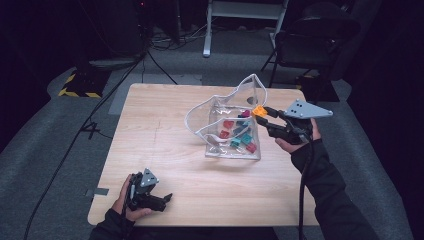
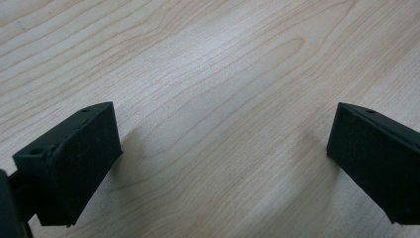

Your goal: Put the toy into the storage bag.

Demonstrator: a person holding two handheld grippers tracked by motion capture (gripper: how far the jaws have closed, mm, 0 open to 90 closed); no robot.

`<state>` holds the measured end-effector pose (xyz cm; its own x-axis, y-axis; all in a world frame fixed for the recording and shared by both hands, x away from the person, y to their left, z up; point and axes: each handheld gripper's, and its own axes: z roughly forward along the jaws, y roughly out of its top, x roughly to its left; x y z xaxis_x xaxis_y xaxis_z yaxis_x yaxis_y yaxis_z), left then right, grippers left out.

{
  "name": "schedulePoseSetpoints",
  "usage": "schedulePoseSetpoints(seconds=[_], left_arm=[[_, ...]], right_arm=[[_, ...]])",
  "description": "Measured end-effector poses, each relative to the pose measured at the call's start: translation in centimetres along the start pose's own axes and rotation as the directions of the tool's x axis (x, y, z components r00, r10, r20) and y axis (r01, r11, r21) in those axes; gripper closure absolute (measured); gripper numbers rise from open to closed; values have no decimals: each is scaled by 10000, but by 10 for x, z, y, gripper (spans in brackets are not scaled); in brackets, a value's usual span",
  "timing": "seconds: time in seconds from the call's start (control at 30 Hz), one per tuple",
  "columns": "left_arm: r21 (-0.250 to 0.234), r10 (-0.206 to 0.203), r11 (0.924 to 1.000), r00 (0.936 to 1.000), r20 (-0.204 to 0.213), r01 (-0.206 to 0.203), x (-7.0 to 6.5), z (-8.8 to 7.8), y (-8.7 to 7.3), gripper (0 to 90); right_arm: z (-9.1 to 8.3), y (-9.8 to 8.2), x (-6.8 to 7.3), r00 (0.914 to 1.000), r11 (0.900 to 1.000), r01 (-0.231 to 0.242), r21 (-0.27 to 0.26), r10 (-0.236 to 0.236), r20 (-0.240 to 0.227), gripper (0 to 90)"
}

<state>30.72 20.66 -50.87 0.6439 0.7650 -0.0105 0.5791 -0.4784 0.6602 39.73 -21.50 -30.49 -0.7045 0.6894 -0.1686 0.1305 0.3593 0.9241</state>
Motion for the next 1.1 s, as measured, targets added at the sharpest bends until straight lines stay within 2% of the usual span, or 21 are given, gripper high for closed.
schedulePoseSetpoints(seconds=[0.37, 0.63, 1.1], left_arm=[[0, 6, 10000, 10000, 4, -6, 0, 0, 0, 5], [-1, 2, 10000, 10000, 5, -2, 0, 0, 0, 5], [-4, 0, 10000, 10000, 2, 0, 0, 0, 0, 5]], right_arm=[[22, 12, -2, 9999, 9998, -82, 154, 80, 129, 596], [41, 18, 0, 9996, 9987, -54, 499, 40, 279, 596], [63, 18, -6, 9982, 9946, -268, 1000, 213, 557, 595]])
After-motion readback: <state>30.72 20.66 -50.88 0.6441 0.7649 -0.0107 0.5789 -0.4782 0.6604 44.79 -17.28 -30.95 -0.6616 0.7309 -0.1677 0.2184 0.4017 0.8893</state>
